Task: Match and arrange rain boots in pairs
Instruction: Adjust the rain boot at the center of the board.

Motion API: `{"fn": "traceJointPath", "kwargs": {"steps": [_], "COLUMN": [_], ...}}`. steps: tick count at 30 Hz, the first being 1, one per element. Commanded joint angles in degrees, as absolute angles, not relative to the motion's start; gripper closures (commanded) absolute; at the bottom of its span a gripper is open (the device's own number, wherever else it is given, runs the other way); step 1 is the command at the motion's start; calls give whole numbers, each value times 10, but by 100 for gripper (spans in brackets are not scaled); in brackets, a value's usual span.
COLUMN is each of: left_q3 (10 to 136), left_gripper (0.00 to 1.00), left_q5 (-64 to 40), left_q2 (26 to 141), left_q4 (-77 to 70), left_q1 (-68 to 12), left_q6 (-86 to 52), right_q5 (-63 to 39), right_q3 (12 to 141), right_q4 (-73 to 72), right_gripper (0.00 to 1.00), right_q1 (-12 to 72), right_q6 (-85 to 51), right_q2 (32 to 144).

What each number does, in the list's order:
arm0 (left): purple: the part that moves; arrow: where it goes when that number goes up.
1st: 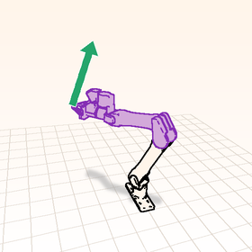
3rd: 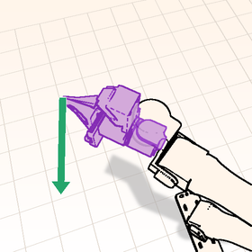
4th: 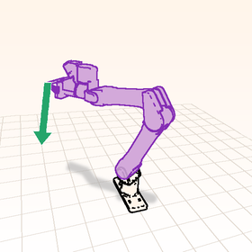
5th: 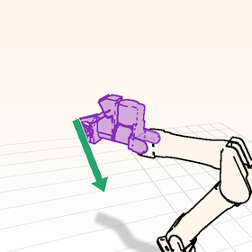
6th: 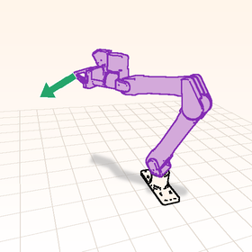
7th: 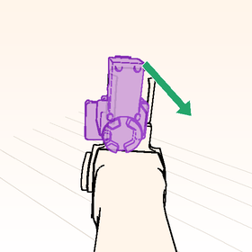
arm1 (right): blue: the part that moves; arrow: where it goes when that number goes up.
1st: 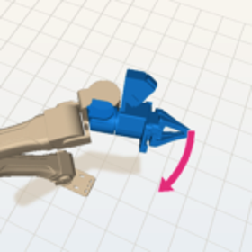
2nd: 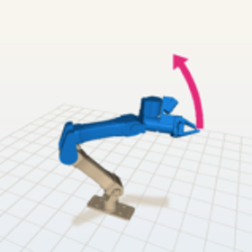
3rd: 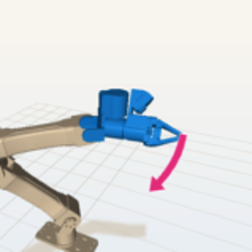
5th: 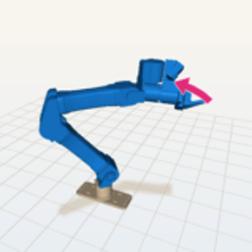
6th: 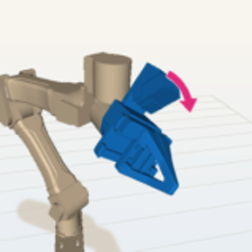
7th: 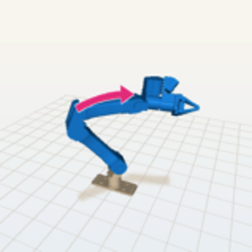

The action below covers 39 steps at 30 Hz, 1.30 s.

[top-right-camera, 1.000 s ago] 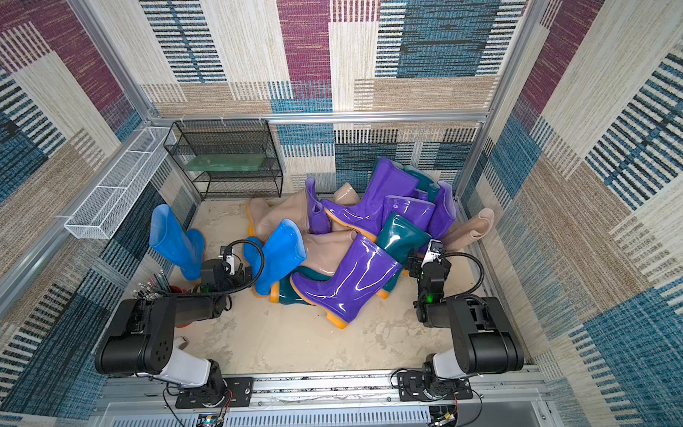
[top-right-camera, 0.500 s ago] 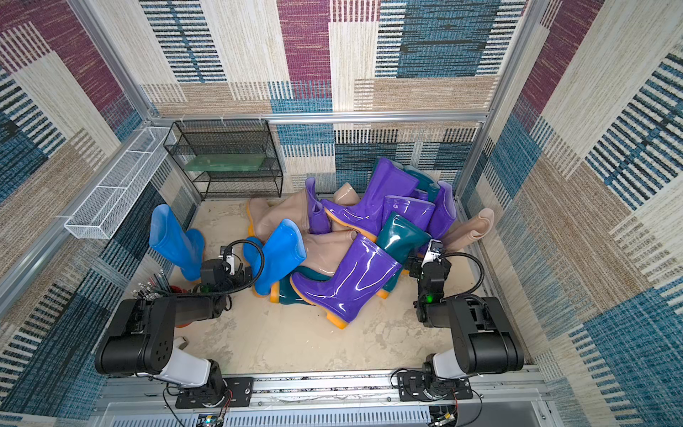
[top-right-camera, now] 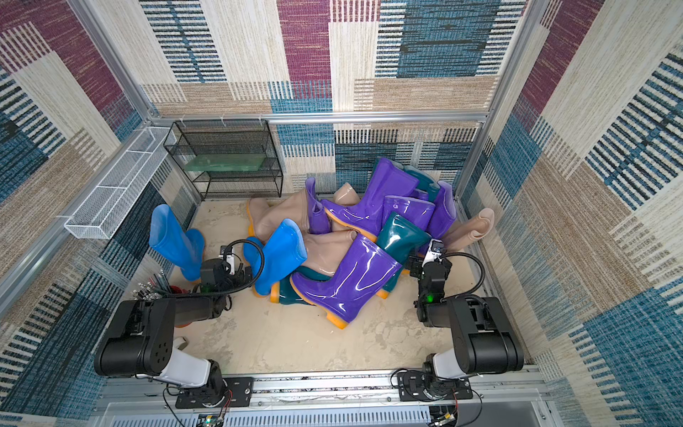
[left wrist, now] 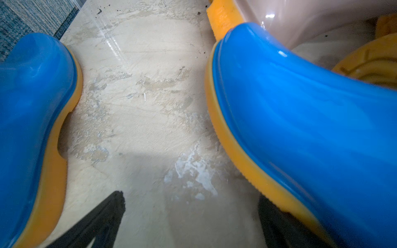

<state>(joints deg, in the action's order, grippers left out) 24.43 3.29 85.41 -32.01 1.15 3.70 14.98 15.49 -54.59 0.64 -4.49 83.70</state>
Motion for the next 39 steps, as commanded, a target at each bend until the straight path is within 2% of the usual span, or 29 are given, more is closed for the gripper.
{"fn": "traceJointPath", "kwargs": {"steps": [1, 8, 13, 20, 26, 28, 30, 36, 39], "left_q3": [261, 291, 316, 419, 501, 521, 536, 532, 563], "left_gripper": [0, 0, 0, 0, 0, 0, 0, 0, 0], "left_q5": [12, 36, 40, 9, -32, -22, -54, -102, -130], "left_q2": [805, 689, 621, 552, 519, 501, 480, 425, 440], "left_q4": [-370, -237, -171, -11, 89, 116, 130, 135, 170], "left_q1": [5, 5, 5, 5, 4, 4, 5, 7, 9], "left_q6": [12, 4, 3, -16, -63, -123, -156, -195, -210], "right_q5": [159, 159, 184, 230, 266, 229, 130, -104, -111], "right_q3": [167, 176, 267, 294, 404, 446, 471, 413, 418], "right_q4": [-578, -560, -388, -264, -16, 50, 78, 5, 4], "right_gripper": [5, 5, 5, 5, 5, 5, 5, 5, 0], "right_q1": [14, 20, 51, 132, 163, 158, 140, 43, 53], "right_q6": [-44, -32, -11, -16, -146, -182, -182, -290, -264], "right_q2": [826, 815, 775, 689, 640, 641, 636, 577, 559]}}
